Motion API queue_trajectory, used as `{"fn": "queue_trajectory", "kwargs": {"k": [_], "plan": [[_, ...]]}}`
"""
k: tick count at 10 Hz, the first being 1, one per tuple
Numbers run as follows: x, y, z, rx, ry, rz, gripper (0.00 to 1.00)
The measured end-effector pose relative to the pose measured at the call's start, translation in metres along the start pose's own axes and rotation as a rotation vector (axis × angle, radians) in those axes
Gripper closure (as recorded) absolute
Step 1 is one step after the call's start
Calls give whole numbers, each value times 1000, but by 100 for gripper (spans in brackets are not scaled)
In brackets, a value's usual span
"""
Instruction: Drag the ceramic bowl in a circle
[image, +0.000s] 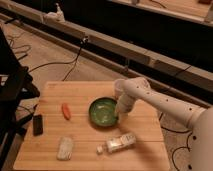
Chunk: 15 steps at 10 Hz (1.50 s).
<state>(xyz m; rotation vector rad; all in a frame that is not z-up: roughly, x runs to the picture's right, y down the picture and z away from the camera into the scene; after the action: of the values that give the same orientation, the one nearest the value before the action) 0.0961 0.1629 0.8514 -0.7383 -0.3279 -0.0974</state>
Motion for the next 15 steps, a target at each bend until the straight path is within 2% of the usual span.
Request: {"fn": "queue_trajectory", "kwargs": {"k": [1, 2, 4, 7, 10, 11, 15], "plan": [[4, 2, -15, 23, 33, 14, 99], [11, 8, -31, 49, 71, 37, 100], [24, 24, -58, 94, 117, 105, 100], [48, 46, -85, 137, 145, 217, 100], [50, 39, -89, 162, 127, 248, 100], [43, 32, -84, 157, 117, 231, 100], [-8, 0, -57, 131, 52, 91, 100]]}}
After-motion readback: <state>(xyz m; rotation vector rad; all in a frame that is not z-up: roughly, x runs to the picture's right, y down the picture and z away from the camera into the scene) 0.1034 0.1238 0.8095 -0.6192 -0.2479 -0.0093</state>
